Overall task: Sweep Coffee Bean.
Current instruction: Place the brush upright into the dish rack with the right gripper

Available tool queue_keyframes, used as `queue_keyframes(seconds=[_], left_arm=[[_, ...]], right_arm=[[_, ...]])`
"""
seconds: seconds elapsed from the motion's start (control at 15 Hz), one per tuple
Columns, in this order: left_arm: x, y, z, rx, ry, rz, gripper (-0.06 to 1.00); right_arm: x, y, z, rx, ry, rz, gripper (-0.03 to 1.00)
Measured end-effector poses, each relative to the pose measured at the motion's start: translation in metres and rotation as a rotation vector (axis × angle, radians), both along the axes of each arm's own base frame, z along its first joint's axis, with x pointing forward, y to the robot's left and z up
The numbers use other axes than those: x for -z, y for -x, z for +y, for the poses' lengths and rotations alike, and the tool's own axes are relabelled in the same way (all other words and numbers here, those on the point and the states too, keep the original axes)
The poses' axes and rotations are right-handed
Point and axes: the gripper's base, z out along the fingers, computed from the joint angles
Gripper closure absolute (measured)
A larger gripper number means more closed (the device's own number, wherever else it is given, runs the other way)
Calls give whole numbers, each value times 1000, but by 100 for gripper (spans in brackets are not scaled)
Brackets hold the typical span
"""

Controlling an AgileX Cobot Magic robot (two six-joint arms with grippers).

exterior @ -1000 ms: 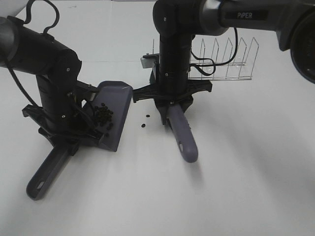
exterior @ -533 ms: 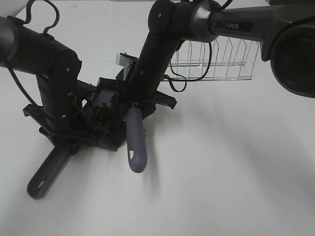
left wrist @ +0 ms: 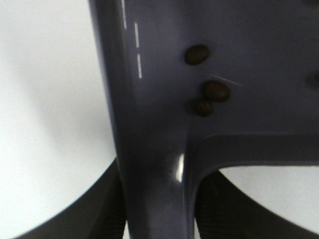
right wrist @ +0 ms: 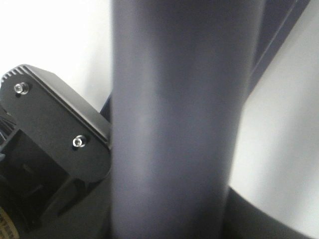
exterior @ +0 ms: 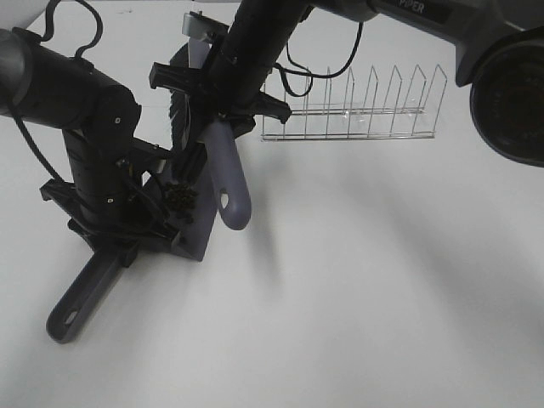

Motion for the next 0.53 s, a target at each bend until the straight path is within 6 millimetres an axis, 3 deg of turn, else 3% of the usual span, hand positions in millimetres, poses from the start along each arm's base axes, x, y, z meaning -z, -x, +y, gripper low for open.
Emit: queue_keyframes(seconds=[0.2,0.53], left_arm=[[0,0,0,0,0,0,62],[0,0,0,0,0,0,62]], right_arm=[[-27,10,-20,-21,125,-90,71],[-37,47,-72,-57,378,-90,71]])
